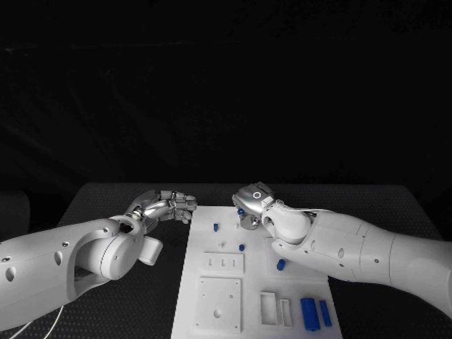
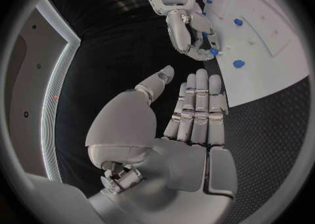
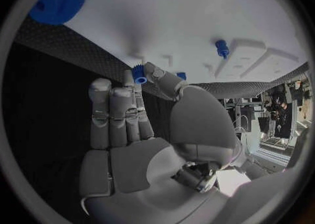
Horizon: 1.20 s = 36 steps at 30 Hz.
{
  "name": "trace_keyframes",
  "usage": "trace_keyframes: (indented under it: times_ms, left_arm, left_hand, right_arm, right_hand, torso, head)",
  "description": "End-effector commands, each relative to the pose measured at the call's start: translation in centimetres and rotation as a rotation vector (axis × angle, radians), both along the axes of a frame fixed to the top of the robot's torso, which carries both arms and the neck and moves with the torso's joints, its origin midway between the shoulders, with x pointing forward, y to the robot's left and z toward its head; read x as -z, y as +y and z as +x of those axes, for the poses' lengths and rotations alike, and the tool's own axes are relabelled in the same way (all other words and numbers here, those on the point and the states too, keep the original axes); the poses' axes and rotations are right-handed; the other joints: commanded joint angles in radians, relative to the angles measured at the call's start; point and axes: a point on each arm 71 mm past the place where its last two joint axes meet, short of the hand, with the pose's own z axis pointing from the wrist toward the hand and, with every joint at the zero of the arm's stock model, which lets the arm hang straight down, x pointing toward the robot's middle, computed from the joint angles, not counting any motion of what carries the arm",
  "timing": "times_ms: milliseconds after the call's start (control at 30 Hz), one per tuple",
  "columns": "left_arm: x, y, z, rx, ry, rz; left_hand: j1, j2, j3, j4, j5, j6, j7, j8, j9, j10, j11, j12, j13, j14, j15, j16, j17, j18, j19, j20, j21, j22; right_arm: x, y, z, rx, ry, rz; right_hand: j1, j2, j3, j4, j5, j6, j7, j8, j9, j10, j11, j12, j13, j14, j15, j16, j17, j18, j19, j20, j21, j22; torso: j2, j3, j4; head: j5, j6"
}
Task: Assemble the parts on the task board
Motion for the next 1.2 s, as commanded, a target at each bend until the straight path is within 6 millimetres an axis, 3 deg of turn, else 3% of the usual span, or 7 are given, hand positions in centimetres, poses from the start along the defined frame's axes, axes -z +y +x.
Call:
trace_keyframes:
  times_ms: [33, 500, 1200]
  left_arm:
    - [-0.21, -0.37, -0.04, 0.023, -0.007, -0.007]
    - [-0.21, -0.36, 0.0, 0.022, -0.006, -0.006]
    - [-0.2, -0.32, 0.04, 0.022, -0.006, -0.005]
  left_hand:
    - [-0.011, 0.001, 0.004, -0.003, 0.001, -0.002, 0.009, -0.006, -0.001, -0.002, 0.006, -0.007, 0.0, -0.002, 0.001, -0.006, 0.001, 0.011, -0.008, 0.001, 0.004, 0.022]
    - [-0.011, 0.001, 0.005, -0.004, 0.001, -0.002, 0.009, -0.007, -0.001, -0.002, 0.006, -0.009, 0.0, -0.002, 0.001, -0.006, 0.002, 0.011, -0.008, 0.001, 0.005, 0.022]
    - [-0.012, 0.001, 0.007, -0.005, 0.001, -0.002, 0.009, -0.008, -0.001, -0.001, 0.006, -0.011, 0.0, -0.002, 0.001, -0.007, 0.004, 0.012, -0.009, 0.001, 0.006, 0.022]
  right_arm:
    - [0.3, 0.2, 0.0, -0.005, 0.02, -0.024]
    - [0.45, 0.28, -0.01, -0.009, 0.041, -0.024]
    - [0.63, 0.43, -0.13, -0.016, 0.063, -0.029]
  right_hand:
    - [0.01, 0.001, 0.006, 0.001, 0.002, 0.017, -0.01, 0.002, 0.015, 0.005, 0.001, 0.005, 0.001, -0.017, -0.024, 0.004, -0.001, 0.071, 0.001, -0.008, 0.004, 0.018]
    - [0.008, 0.0, 0.007, 0.003, 0.002, 0.016, -0.01, 0.001, 0.016, 0.005, 0.001, 0.004, 0.001, -0.018, -0.023, 0.004, -0.003, 0.071, 0.0, -0.008, 0.004, 0.017]
    - [0.007, 0.001, 0.009, 0.003, 0.002, 0.017, -0.01, 0.001, 0.017, 0.007, 0.0, 0.003, 0.003, -0.018, -0.024, 0.004, -0.005, 0.071, -0.002, -0.007, 0.004, 0.017]
  torso:
    - [0.001, 0.0001, 0.0002]
    - [0.003, -0.0001, -0.0034]
    - [0.005, 0.0002, -0.0026]
  head:
    - [0.001, -0.002]
    - [0.005, -0.005]
    - [0.009, -0.009]
